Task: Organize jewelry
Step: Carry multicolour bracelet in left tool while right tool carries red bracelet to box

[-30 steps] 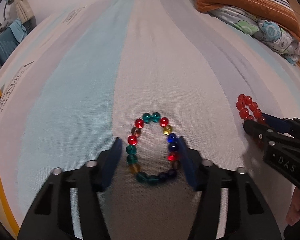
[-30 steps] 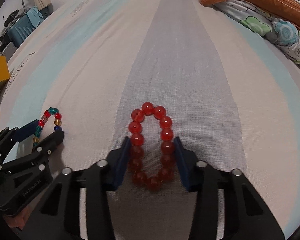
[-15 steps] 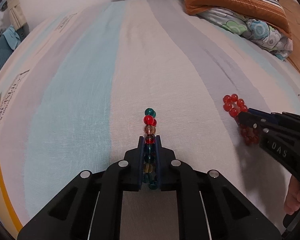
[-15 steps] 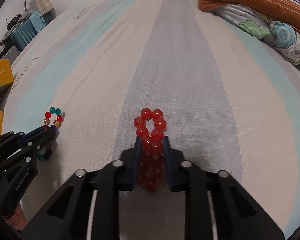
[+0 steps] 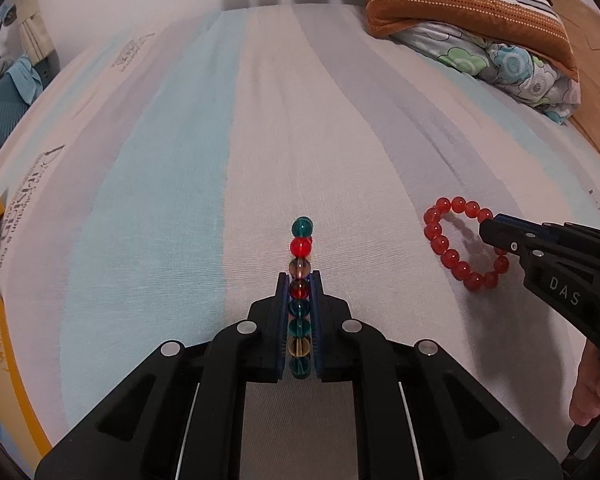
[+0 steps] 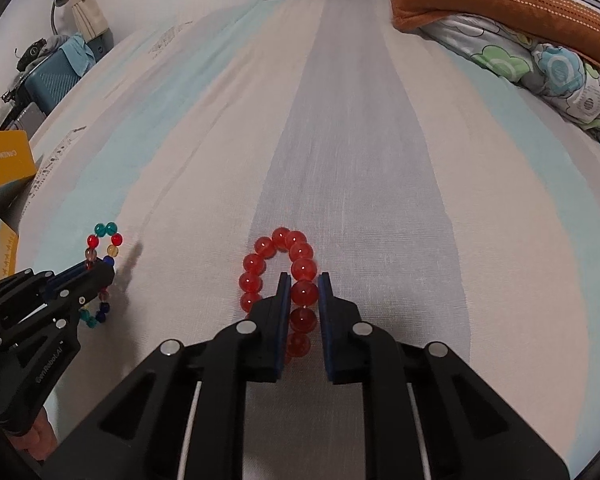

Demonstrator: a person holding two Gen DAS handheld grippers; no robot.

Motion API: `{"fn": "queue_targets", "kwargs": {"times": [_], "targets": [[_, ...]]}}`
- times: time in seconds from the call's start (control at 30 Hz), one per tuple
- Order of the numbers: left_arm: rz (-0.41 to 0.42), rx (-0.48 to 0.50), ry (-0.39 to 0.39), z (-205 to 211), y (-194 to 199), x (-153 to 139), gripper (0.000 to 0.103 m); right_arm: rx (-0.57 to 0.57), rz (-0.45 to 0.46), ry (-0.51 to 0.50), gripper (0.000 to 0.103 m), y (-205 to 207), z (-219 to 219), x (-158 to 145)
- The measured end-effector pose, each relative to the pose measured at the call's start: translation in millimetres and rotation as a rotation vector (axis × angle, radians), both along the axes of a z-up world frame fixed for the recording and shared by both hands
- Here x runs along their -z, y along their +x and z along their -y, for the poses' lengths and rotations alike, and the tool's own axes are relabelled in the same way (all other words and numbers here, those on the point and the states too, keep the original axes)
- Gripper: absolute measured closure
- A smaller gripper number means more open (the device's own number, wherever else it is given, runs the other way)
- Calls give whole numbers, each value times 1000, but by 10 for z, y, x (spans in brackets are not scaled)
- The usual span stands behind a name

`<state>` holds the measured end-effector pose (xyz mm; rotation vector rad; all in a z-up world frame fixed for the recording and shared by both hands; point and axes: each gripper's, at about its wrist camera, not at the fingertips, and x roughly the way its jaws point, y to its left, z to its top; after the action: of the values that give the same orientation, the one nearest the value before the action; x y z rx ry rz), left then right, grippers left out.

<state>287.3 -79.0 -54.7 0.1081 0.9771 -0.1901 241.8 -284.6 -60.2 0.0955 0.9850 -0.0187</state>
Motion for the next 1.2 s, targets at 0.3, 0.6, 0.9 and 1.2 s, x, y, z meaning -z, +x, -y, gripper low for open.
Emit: {"fn": "queue_targets", "kwargs": {"times": [0.3,0.6,0.9,1.2], "targets": [[18,2,-4,-24,-87,-175,94,-7,40,5,90,-120,-72,-225],[33,5,-12,-77,-195,-352,94,-7,59,0,90,-247,-99,-411],[43,1,-12,-149,-343,-552,94,-9,77,-3,90,-417,-160,-622],[40,-35,16,-294,-484,-718,94,-19,106,-3,90,-573,-279,-852]]}}
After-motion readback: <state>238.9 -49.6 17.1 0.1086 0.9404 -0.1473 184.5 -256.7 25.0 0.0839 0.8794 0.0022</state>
